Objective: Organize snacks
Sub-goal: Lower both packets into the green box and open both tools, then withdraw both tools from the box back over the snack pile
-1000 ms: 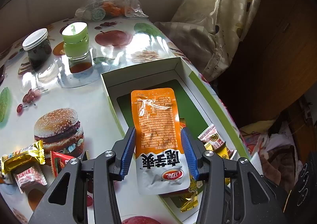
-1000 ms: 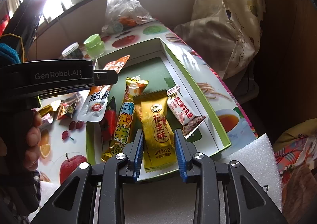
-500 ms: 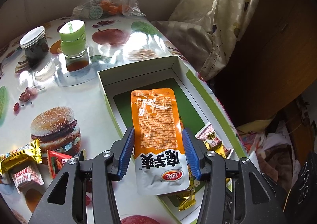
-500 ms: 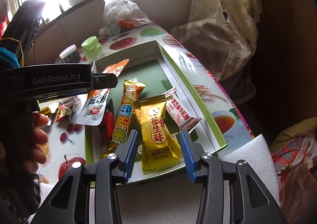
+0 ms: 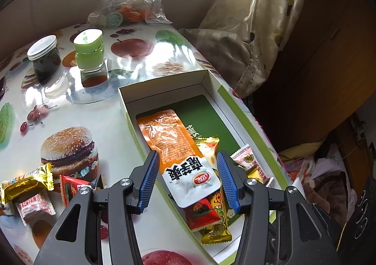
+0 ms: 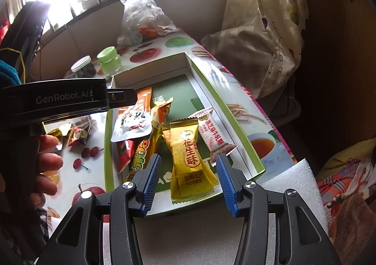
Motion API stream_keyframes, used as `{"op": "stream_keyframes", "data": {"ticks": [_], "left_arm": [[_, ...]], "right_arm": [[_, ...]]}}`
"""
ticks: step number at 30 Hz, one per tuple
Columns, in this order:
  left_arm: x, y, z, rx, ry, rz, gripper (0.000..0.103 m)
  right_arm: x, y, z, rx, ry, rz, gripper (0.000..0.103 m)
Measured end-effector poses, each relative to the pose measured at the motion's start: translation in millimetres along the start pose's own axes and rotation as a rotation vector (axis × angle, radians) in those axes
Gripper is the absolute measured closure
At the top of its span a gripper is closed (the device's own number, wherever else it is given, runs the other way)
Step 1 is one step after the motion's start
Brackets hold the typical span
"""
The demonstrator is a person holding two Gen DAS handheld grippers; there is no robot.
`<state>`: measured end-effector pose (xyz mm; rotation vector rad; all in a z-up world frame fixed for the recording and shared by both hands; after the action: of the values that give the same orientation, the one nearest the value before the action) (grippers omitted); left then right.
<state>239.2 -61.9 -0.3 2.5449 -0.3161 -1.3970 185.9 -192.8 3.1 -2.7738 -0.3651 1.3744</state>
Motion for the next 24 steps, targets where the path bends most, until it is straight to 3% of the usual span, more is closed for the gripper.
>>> {"op": "stream_keyframes", "data": {"ticks": [24], "left_arm": [[-64,-16,25,0.042,0.100,-0.057,0.051]], "right_arm": [[-21,-31,-1,-0.043,0.041,0.005,0.054]]}}
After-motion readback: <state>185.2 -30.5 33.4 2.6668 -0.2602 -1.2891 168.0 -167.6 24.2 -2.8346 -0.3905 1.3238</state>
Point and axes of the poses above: each gripper's, at about its wrist camera, not at the fingertips, and x roughly the way its jaws point, y to its right, z to its underside, the point moved 7 cm from there along x, roughly the way its jaws point
